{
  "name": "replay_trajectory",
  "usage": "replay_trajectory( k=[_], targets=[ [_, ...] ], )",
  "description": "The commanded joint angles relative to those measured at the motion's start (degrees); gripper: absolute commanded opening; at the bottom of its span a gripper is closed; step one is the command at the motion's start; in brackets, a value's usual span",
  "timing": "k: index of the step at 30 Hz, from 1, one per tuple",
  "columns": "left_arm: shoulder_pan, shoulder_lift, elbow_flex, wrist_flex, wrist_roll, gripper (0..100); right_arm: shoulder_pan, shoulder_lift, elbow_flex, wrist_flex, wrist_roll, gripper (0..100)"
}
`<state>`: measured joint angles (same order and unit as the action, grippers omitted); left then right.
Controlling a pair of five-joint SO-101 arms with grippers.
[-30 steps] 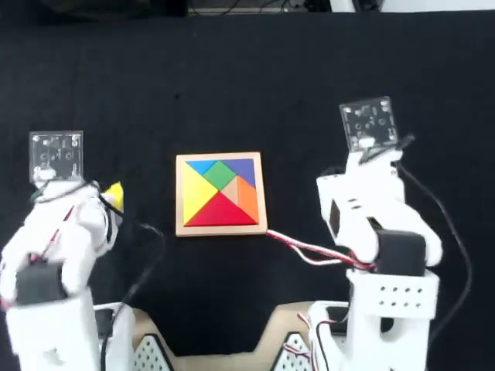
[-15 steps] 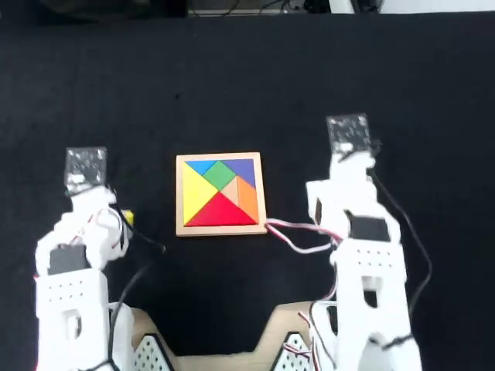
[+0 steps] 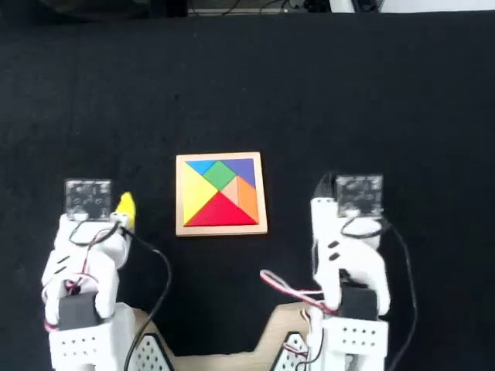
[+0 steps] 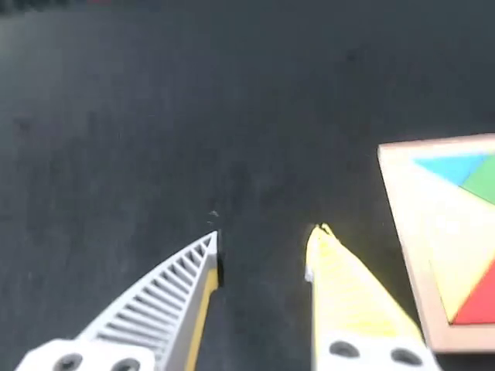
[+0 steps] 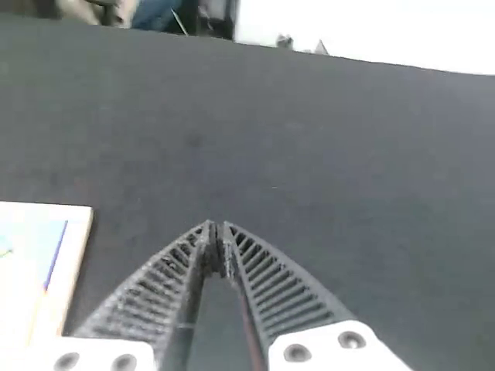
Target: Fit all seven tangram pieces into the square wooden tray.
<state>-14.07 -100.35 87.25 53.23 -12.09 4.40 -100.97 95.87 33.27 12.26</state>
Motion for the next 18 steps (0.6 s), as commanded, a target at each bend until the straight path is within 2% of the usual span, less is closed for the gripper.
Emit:
replay_trajectory(
  k=[1, 5, 9, 12, 16, 18],
  targets=[
    [6.46, 6.15, 2.33, -6.07, 0.18, 19, -5.98, -7.08, 0.22, 6.86, 3.08, 1.1],
    [11.12, 9.49, 4.88, -5.19, 3.08, 18, -10.11, -4.44, 0.66, 12.13, 3.08, 1.1],
    [5.67, 9.49, 4.62, 0.62, 3.25, 13, -2.29, -3.03, 0.84, 13.36, 2.29, 1.1],
    [1.36, 9.49, 4.88, 2.46, 2.81, 14, 2.11, -3.03, 0.84, 17.05, -2.73, 1.2],
    [1.54, 9.49, 6.02, 2.81, 3.16, 19, -0.53, -3.47, 0.84, 24.00, -3.52, 1.2],
    [1.36, 9.49, 6.02, 2.90, 3.16, 18, -2.29, -3.47, 0.84, 24.97, -3.25, 1.2]
  ],
)
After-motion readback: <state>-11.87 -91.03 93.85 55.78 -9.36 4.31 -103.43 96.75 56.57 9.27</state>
